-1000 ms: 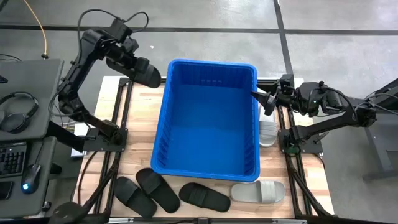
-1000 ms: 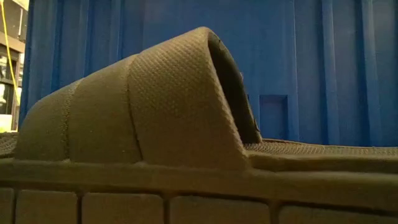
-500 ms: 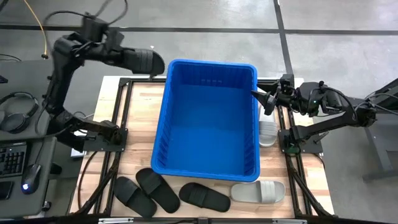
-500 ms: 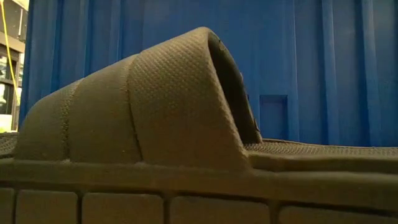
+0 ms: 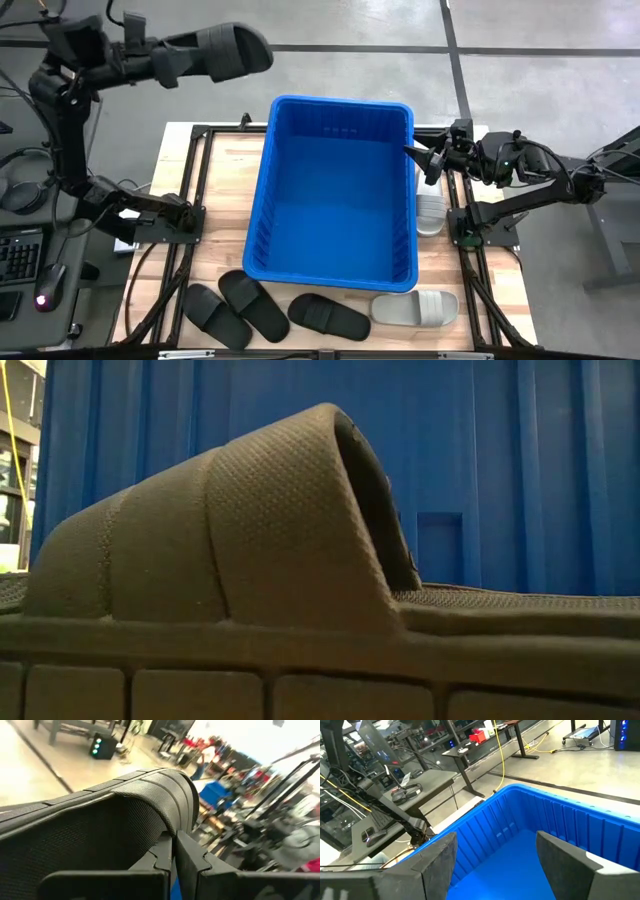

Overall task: Pick and place slides into bin
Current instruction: Put the black slipper into the blue bin

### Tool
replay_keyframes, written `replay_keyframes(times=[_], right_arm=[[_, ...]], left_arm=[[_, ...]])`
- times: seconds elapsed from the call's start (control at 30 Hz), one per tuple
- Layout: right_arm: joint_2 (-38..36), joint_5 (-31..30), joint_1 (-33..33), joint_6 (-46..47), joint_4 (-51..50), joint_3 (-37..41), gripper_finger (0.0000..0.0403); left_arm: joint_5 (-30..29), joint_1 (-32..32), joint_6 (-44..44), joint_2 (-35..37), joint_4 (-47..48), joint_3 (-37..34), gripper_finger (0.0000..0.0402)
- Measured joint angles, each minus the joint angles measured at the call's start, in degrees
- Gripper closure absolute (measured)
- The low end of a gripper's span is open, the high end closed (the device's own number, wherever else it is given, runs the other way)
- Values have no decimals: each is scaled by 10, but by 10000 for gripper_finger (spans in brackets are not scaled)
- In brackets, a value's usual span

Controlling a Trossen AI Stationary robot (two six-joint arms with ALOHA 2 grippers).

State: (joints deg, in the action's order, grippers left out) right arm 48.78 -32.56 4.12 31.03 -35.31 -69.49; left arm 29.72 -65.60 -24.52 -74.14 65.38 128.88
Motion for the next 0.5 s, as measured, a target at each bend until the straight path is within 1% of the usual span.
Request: replay_keyframes(times=[0.17, 0.27, 0.5], right_arm=[[0, 0, 0, -2, 1, 0, 142], [0, 0, 0, -9, 14, 0, 142], [0, 0, 0, -21, 39, 0, 142]], left_arm=[[37, 0, -34, -24, -35, 0, 401], [43, 4, -49, -38, -63, -1, 401], [39, 64, -67, -48, -170, 0, 401]])
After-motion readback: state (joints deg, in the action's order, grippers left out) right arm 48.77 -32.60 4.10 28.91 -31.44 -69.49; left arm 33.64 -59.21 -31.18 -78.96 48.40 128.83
